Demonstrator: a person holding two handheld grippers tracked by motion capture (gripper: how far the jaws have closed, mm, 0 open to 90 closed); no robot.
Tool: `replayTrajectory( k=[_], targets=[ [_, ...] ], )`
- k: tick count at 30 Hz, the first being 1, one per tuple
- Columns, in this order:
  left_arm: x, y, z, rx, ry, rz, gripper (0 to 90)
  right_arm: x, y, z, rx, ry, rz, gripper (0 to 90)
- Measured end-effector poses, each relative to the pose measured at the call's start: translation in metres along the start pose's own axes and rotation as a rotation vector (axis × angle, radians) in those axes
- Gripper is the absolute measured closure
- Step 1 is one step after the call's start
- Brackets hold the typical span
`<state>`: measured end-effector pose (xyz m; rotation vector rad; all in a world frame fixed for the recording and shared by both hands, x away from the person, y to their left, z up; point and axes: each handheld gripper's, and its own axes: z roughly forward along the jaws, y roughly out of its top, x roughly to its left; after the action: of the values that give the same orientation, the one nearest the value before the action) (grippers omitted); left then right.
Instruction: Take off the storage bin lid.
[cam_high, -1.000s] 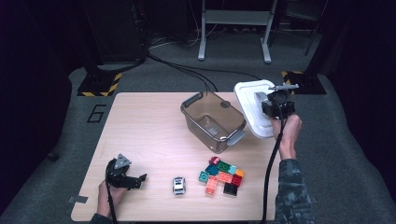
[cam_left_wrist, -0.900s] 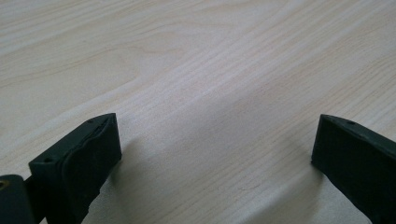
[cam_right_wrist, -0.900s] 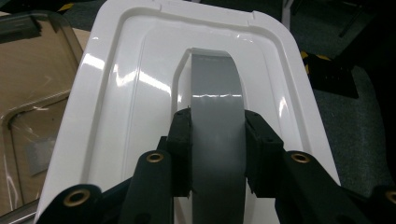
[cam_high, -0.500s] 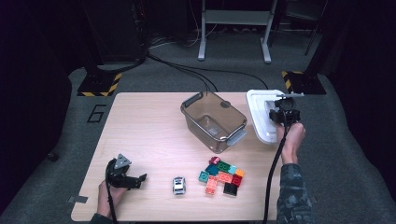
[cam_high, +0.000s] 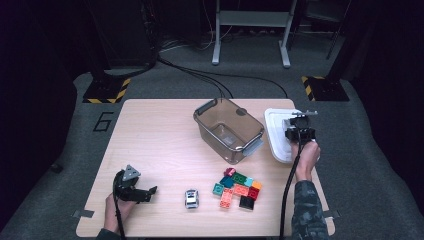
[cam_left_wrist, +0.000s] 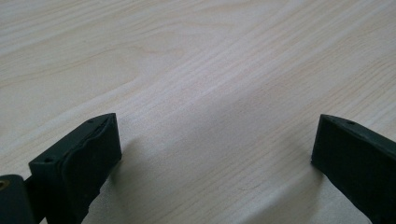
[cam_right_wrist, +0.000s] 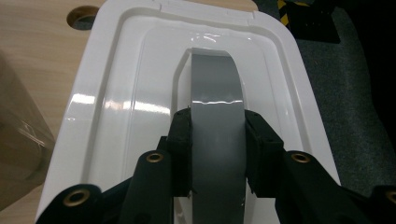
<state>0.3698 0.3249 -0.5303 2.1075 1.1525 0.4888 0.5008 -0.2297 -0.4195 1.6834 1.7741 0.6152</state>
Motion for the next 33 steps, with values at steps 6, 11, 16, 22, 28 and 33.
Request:
replayTrajectory(
  k=[6, 11, 16, 22, 28, 33],
  targets=[
    [0.000, 0.000, 0.000, 0.005, -0.001, 0.007, 1.3, 0.006, -0.013, 0.017, 0.025, 0.001, 0.007, 66.9],
    [0.000, 0.000, 0.000, 0.006, -0.002, 0.007, 1.2, 0.011, -0.021, 0.028, 0.034, -0.017, 0.006, 66.9],
    [0.000, 0.000, 0.000, 0.005, -0.003, 0.006, 1.2, 0.016, -0.027, 0.038, 0.051, -0.018, 0.011, 66.9],
    [0.000, 0.000, -0.001, 0.007, -0.003, 0.006, 1.3, 0.025, -0.033, 0.052, 0.065, -0.034, -0.006, 66.7],
    [0.000, 0.000, 0.000, 0.003, -0.002, 0.005, 1.4, 0.025, -0.036, 0.055, 0.074, -0.028, -0.008, 65.7],
    [0.000, 0.000, 0.000, 0.001, -0.001, 0.005, 1.5, 0.019, -0.038, 0.047, 0.042, 0.015, 0.015, 50.5]
  ],
)
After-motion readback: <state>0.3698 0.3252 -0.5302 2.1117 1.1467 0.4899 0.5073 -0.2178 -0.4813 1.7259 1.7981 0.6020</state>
